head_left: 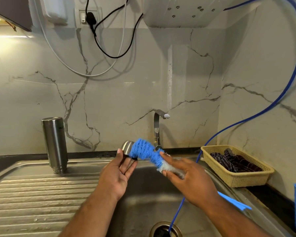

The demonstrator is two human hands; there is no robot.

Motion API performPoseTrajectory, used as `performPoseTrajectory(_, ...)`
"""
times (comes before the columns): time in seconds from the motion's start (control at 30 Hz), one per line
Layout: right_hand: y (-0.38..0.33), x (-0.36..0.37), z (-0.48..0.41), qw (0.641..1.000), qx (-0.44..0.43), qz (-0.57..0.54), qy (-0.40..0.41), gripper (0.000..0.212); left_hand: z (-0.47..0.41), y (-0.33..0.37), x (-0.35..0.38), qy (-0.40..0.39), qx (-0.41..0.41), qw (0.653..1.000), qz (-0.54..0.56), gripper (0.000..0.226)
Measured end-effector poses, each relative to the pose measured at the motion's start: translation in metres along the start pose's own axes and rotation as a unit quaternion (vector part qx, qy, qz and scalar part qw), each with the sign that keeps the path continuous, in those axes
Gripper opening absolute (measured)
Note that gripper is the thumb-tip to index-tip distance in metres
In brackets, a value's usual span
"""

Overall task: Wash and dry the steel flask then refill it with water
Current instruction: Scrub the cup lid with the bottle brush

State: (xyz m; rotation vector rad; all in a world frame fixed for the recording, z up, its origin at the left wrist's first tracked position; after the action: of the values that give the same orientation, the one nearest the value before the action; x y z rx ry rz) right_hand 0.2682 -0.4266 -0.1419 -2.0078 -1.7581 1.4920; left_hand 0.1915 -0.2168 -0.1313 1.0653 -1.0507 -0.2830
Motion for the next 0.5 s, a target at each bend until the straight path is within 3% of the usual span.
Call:
performPoseTrajectory(0.23,-0.015,0.009,-0.002,0.999,-0.028,-0.023,0.006,0.05,0.011,-0.012,0.011,-0.053,0.002,0.992,-0.114,0.02)
performPoseTrajectory(0.5,-0.015,0.005,0.001,0.998,-0.04,-0.039,-0.011,0.046,0.012,0.004,0.005,-0.032,-0.003,0.999,-0.036,0.017)
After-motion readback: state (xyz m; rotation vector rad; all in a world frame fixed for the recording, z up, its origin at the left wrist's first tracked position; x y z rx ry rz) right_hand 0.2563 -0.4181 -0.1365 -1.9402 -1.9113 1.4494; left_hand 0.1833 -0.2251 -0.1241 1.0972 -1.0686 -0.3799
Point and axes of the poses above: each hand's wrist, its own z-axis away from the middle knuckle, its own x-axis out of the palm, y = z × x, the point moved 1 cm from there along -z, towards the middle knuckle, and after that the axes turned 15 degrees about -z, right-handed, at the moved point
